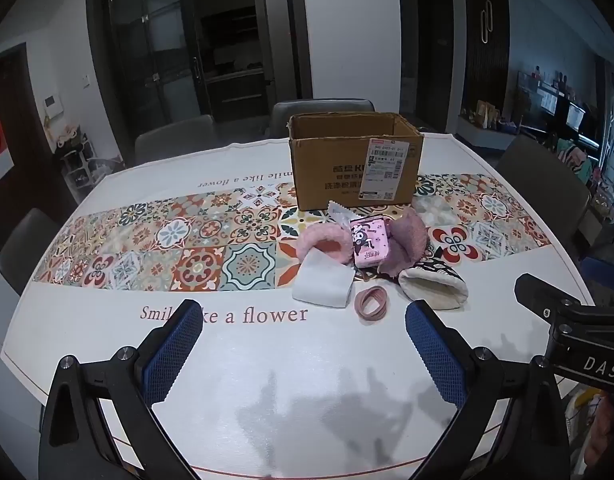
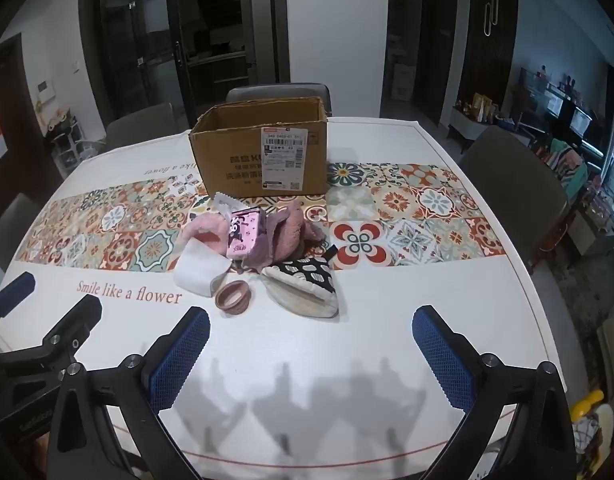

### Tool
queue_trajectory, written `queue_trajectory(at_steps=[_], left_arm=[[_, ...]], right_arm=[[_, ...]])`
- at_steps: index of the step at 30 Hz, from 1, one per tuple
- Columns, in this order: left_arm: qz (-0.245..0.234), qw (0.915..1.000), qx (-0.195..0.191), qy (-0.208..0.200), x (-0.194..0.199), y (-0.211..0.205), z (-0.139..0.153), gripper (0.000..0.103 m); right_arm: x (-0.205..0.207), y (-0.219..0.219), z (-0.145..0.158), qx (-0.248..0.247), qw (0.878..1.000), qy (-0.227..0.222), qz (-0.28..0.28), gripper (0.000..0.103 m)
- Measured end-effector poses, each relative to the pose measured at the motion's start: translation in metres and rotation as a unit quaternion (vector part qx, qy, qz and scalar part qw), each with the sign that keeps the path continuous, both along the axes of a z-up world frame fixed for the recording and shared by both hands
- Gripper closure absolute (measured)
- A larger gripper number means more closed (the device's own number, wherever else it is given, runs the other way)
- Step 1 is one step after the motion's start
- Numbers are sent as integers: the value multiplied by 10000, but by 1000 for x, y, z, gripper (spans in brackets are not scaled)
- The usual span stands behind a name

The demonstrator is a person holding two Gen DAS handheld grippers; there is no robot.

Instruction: Organize soft objects

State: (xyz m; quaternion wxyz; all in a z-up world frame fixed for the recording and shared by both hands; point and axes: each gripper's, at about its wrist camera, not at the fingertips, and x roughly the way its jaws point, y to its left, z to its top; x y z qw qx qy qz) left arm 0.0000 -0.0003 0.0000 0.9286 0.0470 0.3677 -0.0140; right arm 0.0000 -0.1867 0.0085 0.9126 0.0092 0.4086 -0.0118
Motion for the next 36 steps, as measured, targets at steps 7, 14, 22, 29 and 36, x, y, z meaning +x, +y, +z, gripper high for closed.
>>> queue_trajectory(at_steps=[7, 14, 22, 29, 36], left_arm=[[33, 10000, 16, -34, 0, 0, 0, 0], [61, 10000, 28, -65, -3, -4, 10, 0], [20, 9999, 27, -108, -3, -3, 7, 0], [4, 9999, 13, -110, -3, -5, 6, 0], [-29, 9999, -13, -122, 0, -6, 6, 1]], right_arm=[[-2, -2, 0, 51, 10000, 10, 2, 0], [-3, -3, 0, 62, 10000, -11, 7, 0], [-1, -4, 2, 61, 10000, -32, 53, 0], [-1, -5, 1, 62, 10000, -34, 44, 0], [-1, -7, 0, 69, 10000, -26, 41, 0]])
